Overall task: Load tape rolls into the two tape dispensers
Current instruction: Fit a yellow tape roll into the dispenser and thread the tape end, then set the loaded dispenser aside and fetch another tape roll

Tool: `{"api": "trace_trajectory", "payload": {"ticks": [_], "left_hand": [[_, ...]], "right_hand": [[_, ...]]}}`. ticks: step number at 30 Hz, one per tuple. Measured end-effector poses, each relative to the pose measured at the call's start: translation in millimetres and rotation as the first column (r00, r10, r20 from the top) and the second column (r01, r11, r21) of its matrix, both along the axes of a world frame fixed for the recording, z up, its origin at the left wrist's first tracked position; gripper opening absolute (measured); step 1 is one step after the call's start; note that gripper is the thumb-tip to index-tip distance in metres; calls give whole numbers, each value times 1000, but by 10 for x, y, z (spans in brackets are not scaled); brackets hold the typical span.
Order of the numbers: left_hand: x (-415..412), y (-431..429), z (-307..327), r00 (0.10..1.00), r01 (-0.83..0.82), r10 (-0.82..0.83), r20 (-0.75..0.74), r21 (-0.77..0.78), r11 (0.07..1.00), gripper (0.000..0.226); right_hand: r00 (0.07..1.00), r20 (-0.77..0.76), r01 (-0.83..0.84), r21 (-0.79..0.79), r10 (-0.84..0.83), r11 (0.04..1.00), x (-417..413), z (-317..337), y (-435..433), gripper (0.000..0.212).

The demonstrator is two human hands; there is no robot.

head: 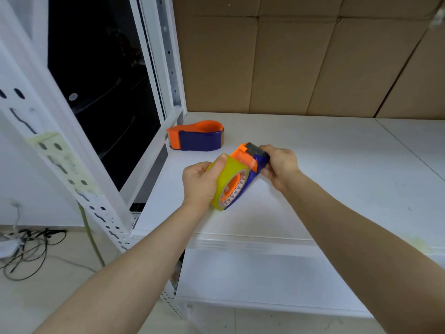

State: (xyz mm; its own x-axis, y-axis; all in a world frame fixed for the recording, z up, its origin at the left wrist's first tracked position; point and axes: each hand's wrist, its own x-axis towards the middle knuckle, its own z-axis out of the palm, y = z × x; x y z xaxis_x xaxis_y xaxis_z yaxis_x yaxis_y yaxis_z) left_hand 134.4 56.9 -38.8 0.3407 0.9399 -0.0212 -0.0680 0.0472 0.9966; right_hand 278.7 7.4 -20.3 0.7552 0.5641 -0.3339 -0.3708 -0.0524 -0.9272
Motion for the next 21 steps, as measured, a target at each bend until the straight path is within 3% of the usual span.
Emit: {"api": "trace_trajectory", "payload": {"ticks": [3,6,10,13,15,18,21], "left_hand": [[-1,7,18,1000,-25,25,3,-50,998,32],[-17,56,70,989,-108,127,81,-210,972,31],[-8,144,69,967,-107,193,168,-418,902,29],[21,158,37,970,-15,133,203,-499,866,40],[37,171,38,990,-31,88,106,-457,889,44],[36,185,74,992,-108,88,-86,-275,955,38],[-41,267,109,982,-169,156,-106,-127,977,20]], "right_hand": [[996,-84,-28,30,31,999,-45,-26,20,24],[952,-164,-249,81,260,965,-91,-49,-22,58],[849,87,-518,-64,522,853,-227,-68,-92,42],[775,310,-470,-298,550,831,-307,-64,-34,53],[735,419,-388,-385,534,837,-298,-9,-1,50],[621,524,-324,-505,583,800,-219,153,12,40],[475,526,-304,-654,705,693,-181,352,18,24]]}}
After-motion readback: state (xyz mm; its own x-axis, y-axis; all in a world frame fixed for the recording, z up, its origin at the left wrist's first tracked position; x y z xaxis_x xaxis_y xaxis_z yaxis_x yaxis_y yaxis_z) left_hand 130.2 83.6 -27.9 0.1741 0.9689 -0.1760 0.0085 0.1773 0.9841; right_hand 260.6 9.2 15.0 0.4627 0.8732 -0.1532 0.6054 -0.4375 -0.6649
